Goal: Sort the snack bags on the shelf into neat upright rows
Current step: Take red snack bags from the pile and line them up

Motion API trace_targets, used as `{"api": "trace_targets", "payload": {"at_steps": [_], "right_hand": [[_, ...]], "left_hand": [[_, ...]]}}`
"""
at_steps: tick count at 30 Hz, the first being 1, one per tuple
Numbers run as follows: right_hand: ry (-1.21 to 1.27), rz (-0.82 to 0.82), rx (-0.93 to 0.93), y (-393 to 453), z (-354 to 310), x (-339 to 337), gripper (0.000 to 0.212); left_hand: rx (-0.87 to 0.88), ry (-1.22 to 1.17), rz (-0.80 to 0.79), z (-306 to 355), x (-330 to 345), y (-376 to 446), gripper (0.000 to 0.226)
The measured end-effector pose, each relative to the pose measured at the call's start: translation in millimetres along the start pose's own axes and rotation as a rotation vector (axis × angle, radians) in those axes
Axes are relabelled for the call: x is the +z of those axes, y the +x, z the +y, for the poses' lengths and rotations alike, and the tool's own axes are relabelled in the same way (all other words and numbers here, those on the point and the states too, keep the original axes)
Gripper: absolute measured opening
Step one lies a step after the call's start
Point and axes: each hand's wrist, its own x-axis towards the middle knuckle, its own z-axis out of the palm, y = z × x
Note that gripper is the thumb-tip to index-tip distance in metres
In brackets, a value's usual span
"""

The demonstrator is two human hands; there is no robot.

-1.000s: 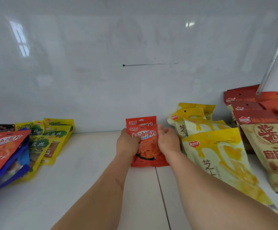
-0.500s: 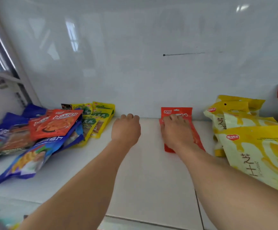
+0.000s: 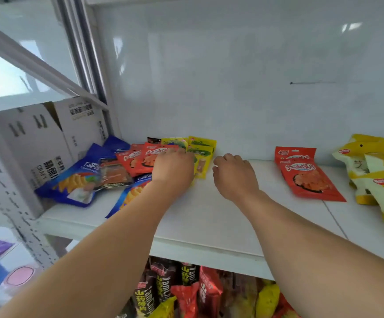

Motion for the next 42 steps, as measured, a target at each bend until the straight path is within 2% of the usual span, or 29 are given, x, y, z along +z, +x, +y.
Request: {"api": "trace_targets", "payload": {"at_steps": [3, 6, 8, 12, 16, 17, 20, 24, 28, 31, 34, 38, 40, 42], "right_hand": [[0.035, -0.007, 0.017, -1.3, -42.6, -5.2, 0.026], [0.105, -0.023, 0.028, 1.3, -77.9, -11.5, 0.024], [0.176, -0.043, 0.06, 5.4, -95.0, -13.1, 0.026], [0.349, -0.053, 0.177, 26.1, -109.7, -4.1, 0.022], [0.434, -0.107, 0.256, 52.1, -112.9, 5.2, 0.03], [0.446, -0.121, 0.273, 58.4, -113.4, 8.1, 0.032], [0.478, -0.14, 0.32, 75.5, -117.7, 19.1, 0.037], [0.465, -0.21, 0.375, 87.6, -125.8, 31.7, 0.047], [0.417, -0.272, 0.449, 101.2, -129.1, 40.3, 0.066], [0.374, -0.321, 0.498, 105.9, -133.0, 53.0, 0.081], [0.34, -0.366, 0.543, 111.4, -133.7, 69.9, 0.094], [0.485, -0.389, 0.597, 118.5, -128.8, 83.8, 0.085], [0.632, -0.329, 0.664, 118.5, -127.4, 84.0, 0.071], [0.77, -0.264, 0.701, 117.5, -124.0, 84.5, 0.056]], "left_hand": [[-0.033, -0.017, -0.016, -38.3, -0.5, -19.4, 0.026], [-0.1, -0.118, -0.07, -68.3, 3.8, -34.6, 0.028], [-0.162, -0.198, -0.051, -83.1, 11.2, -38.9, 0.023], [-0.413, -0.456, -0.042, -107.9, 26.1, -33.2, 0.025], [-0.679, -0.782, -0.084, -131.3, 40.3, -14.6, 0.024], [-0.717, -0.832, -0.098, -135.9, 44.9, -8.2, 0.022], [-0.816, -0.877, -0.149, -147.9, 58.8, 11.6, 0.035], [-0.825, -0.793, -0.276, -155.6, 73.6, 24.1, 0.039], [-0.799, -0.567, -0.359, -168.9, 99.2, 37.9, 0.053], [-0.836, -0.577, -0.431, -172.3, 106.3, 47.1, 0.067], [-0.86, -0.626, -0.398, -173.5, 111.3, 57.1, 0.069], [-0.867, -0.866, -0.28, -173.6, 116.0, 68.0, 0.068], [-0.839, -1.038, -0.188, -173.1, 120.9, 74.0, 0.068], [-0.833, -1.205, -0.109, -169.3, 122.9, 76.5, 0.056]]}}
